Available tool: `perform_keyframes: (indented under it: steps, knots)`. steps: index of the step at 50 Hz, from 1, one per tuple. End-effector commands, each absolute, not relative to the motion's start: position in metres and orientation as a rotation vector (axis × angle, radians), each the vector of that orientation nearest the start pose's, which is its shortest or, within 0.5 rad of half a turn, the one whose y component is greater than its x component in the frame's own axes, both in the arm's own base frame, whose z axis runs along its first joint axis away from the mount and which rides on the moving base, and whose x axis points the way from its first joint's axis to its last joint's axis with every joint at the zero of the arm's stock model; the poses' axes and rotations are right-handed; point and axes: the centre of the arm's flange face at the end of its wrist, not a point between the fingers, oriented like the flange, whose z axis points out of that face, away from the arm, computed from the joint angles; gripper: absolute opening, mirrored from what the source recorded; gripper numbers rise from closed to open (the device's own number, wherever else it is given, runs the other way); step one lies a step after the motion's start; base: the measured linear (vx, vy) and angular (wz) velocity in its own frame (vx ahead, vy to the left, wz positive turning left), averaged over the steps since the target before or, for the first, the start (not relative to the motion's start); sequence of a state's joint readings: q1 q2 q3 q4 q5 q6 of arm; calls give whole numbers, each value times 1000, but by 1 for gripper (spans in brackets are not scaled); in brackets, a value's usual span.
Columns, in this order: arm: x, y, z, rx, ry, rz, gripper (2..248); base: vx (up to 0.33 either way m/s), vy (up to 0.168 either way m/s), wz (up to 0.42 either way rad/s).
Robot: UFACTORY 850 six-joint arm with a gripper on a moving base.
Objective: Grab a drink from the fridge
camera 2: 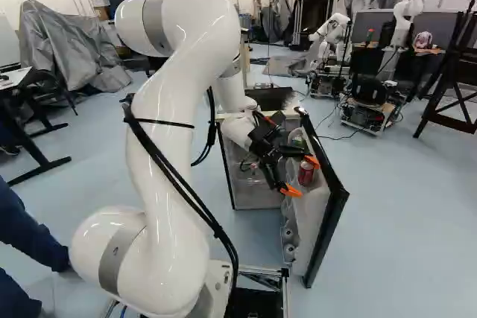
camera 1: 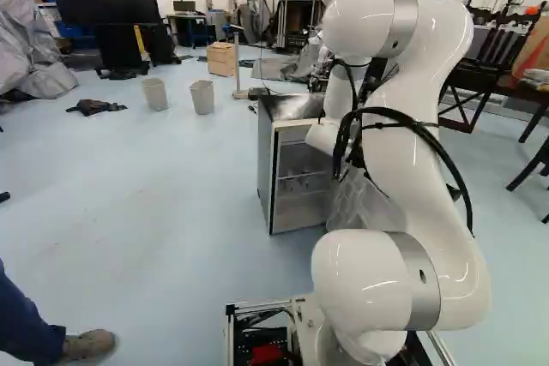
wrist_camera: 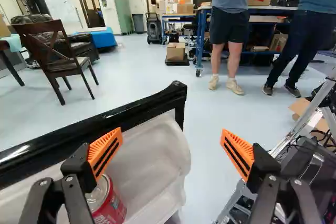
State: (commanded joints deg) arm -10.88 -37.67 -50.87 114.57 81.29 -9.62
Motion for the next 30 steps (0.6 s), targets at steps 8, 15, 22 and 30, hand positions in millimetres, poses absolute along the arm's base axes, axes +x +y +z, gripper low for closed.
perform_keyframes:
  steps: [8,15,22,30]
  knots:
    - [431,-174,272,833,-1689,729,247,0,0,0]
    - [435,-183,274,813,-1705,728,247,0,0,0]
    - [440,-191,275,794,-1720,727,247,0,0,0]
    - [446,-201,277,772,-1737,727,247,0,0,0]
